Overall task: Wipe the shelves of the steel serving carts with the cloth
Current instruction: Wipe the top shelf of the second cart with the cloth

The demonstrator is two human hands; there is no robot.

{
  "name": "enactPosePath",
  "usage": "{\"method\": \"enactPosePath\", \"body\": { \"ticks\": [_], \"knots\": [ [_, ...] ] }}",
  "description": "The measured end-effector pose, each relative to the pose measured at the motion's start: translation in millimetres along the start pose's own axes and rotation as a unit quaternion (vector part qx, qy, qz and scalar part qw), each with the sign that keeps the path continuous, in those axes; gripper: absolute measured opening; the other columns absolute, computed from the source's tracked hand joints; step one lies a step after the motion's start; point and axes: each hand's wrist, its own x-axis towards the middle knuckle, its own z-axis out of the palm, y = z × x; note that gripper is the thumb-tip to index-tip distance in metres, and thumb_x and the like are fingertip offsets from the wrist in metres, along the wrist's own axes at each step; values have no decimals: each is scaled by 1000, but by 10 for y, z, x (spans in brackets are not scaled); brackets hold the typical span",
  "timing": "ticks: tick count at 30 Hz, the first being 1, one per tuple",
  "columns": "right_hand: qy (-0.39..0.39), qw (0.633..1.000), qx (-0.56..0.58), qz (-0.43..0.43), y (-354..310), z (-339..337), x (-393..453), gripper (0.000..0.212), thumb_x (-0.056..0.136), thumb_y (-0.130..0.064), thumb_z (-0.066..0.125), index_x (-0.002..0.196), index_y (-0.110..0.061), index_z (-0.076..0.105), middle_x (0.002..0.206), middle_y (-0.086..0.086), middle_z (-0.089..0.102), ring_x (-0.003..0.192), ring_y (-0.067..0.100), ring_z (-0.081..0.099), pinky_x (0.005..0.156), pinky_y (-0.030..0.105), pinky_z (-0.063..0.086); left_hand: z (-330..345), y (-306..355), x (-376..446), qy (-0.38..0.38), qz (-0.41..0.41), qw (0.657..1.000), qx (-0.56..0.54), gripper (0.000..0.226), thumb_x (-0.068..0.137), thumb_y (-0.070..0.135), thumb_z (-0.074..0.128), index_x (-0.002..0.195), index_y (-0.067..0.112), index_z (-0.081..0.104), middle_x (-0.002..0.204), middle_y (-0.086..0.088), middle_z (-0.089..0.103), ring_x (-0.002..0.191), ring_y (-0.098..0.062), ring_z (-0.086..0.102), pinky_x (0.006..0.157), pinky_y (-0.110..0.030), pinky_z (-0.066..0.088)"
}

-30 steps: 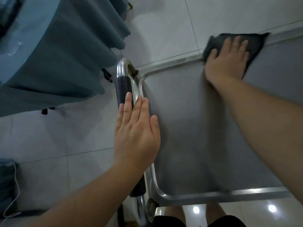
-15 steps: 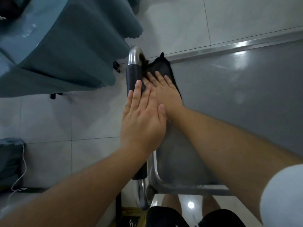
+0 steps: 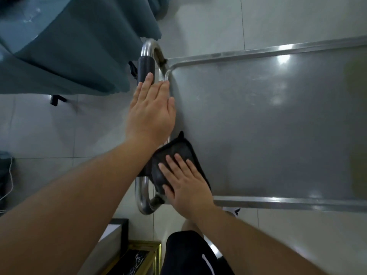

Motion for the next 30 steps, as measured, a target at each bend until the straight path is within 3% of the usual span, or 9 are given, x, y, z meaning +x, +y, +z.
{"method": "enactPosePath", "body": {
  "ticks": [10,16,19,22,26,30],
  "knots": [
    [41,996,-50,59,648,-218,-779,62,104,-55,34,162,-36,27,171,-12,16,159,10,2,128,41,9,22,32,-20,10,17,999,25,60,112,43,20,164,15,31,170,-6,32,162,-22,12,132,-41,2],
    [30,991,-62,118,1093,-524,-937,69,99,-58,36,163,-42,15,171,-17,4,157,6,-9,127,38,0,-2,50,-100,27,98,994,33,53,112,42,29,159,19,39,159,-6,48,150,-25,39,124,-48,26],
    [26,989,-71,126,1189,-576,-966,68,100,-61,31,163,-44,11,171,-17,-2,156,6,-16,127,39,-6,22,56,-87,-11,170,981,93,53,112,40,28,158,17,40,156,-8,50,144,-28,45,116,-51,35],
    [35,989,-77,119,1237,-581,-981,66,101,-61,28,163,-42,12,171,-16,0,157,7,-15,128,41,-4,50,89,-97,-86,215,956,182,58,112,43,20,162,16,33,162,-10,45,147,-30,42,116,-51,36],
    [51,988,-81,119,1398,-626,-1078,65,102,-60,28,163,-41,15,171,-16,5,157,7,-11,128,41,0,234,378,-223,-150,147,972,108,61,111,49,24,165,21,26,165,-7,38,150,-30,38,118,-53,34],
    [69,984,-90,140,1735,-759,-1307,64,103,-59,30,163,-40,17,171,-15,9,158,8,-7,128,41,0,491,809,-357,-156,80,985,-5,58,111,43,34,163,16,34,162,-12,41,148,-35,39,120,-53,33]
  ]
}}
